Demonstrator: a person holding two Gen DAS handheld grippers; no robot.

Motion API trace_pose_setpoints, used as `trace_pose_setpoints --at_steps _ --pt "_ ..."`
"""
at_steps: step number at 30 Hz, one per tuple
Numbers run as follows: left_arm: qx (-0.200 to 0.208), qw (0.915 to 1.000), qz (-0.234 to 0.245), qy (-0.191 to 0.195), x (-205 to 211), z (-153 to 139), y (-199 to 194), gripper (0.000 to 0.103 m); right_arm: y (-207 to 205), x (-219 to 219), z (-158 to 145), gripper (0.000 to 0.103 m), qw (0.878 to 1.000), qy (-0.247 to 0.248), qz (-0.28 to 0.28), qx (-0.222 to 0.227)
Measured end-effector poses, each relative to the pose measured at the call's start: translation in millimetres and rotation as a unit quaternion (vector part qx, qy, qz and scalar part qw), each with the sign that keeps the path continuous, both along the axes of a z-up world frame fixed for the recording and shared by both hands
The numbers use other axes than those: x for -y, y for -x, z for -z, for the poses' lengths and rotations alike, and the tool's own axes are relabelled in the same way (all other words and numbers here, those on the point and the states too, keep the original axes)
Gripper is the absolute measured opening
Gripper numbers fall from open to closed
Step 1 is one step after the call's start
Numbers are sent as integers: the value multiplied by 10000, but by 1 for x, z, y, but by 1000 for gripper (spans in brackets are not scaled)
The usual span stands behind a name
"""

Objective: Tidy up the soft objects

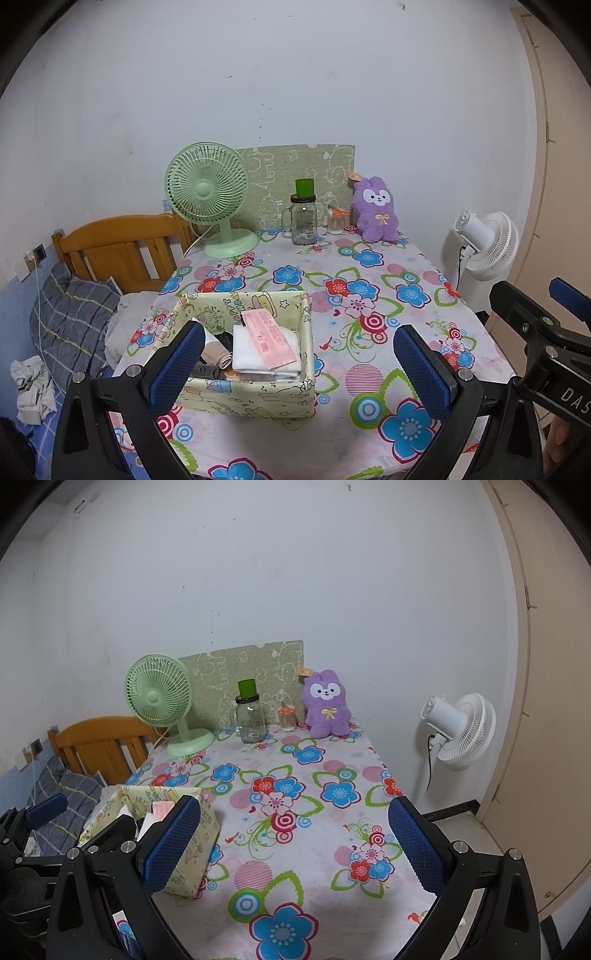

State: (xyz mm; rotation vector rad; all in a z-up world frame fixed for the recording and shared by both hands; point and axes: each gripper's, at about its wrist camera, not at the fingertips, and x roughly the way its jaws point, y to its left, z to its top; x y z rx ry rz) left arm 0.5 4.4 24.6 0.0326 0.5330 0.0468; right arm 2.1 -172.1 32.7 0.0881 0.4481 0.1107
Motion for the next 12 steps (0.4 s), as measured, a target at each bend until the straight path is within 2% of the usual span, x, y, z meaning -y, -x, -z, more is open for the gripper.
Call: trace_pose_setpoints --at_steps 12 --pt "-8 10000 7 5 -1 0 0 103 0 0 0 103 10000 5 0 -4"
